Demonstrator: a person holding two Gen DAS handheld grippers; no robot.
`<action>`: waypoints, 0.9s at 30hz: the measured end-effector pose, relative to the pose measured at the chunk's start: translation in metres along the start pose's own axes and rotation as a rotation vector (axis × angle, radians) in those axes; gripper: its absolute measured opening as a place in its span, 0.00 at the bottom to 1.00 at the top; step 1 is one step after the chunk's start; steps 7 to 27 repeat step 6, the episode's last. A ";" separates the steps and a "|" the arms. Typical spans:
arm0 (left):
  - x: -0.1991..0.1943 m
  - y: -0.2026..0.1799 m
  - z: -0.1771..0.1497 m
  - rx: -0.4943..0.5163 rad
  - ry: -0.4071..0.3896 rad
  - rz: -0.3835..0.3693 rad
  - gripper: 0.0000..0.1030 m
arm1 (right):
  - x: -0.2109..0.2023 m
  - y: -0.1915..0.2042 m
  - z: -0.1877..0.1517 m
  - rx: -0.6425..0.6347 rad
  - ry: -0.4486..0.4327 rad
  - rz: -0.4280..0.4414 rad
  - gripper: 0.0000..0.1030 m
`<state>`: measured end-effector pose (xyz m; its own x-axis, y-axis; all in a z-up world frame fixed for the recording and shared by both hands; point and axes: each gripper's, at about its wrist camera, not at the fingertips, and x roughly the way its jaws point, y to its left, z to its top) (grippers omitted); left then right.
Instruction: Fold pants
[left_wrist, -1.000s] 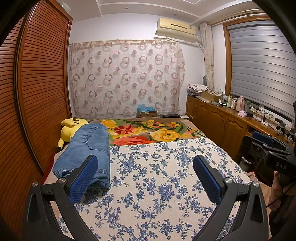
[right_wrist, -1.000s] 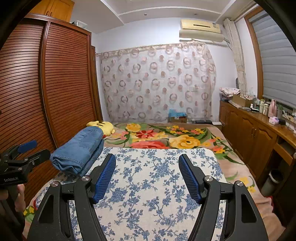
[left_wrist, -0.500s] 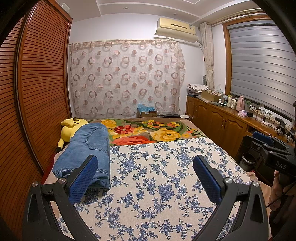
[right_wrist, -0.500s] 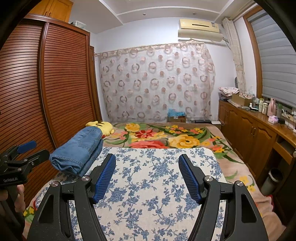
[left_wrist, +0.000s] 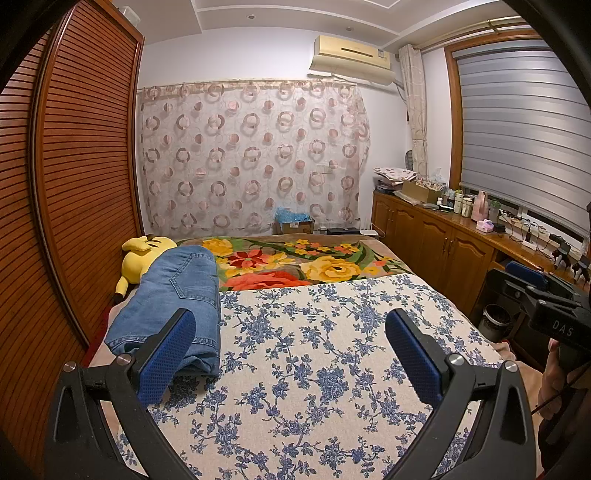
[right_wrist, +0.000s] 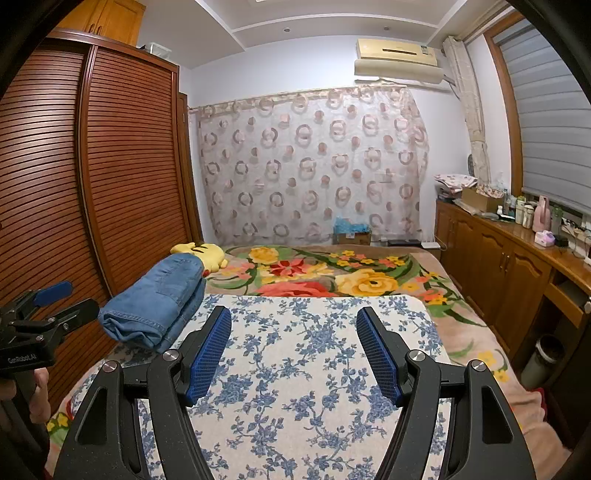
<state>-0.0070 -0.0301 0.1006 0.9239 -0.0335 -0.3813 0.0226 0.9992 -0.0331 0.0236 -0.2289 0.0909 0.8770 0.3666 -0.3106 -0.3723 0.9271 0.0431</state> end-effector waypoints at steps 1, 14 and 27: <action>0.000 0.000 0.000 0.000 0.000 0.000 1.00 | 0.000 0.001 0.000 0.001 0.000 -0.001 0.70; 0.001 0.000 -0.001 0.000 0.001 0.000 1.00 | 0.001 0.001 0.000 0.001 0.000 -0.001 0.70; 0.001 0.000 -0.001 0.000 0.001 0.000 1.00 | 0.001 0.001 0.000 0.001 0.000 -0.001 0.70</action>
